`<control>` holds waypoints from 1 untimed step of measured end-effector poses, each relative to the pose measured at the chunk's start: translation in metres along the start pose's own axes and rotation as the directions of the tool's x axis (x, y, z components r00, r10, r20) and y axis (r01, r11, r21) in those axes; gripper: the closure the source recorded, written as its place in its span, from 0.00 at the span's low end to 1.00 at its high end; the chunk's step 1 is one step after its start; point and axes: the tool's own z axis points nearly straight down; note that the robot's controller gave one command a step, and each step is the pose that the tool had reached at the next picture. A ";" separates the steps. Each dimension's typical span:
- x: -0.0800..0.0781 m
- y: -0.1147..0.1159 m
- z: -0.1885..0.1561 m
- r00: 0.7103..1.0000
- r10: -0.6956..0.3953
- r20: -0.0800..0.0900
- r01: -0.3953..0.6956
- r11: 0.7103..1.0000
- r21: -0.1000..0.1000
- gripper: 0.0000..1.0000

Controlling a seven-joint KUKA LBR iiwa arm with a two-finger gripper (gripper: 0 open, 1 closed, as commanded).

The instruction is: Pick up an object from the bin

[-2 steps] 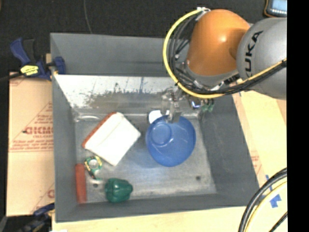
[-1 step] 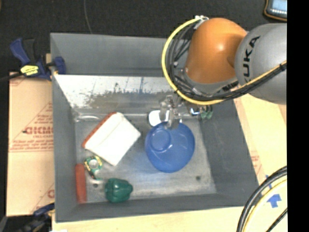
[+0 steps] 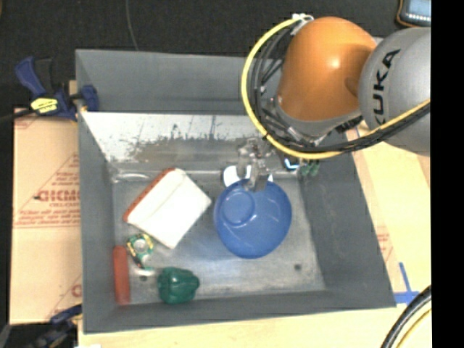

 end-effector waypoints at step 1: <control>0.000 -0.024 0.047 0.992 -0.125 -0.022 0.125 0.992 -0.004 1.00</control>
Offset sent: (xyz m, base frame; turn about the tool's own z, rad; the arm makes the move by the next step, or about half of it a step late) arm -0.0176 -0.0010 -0.0545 -0.0526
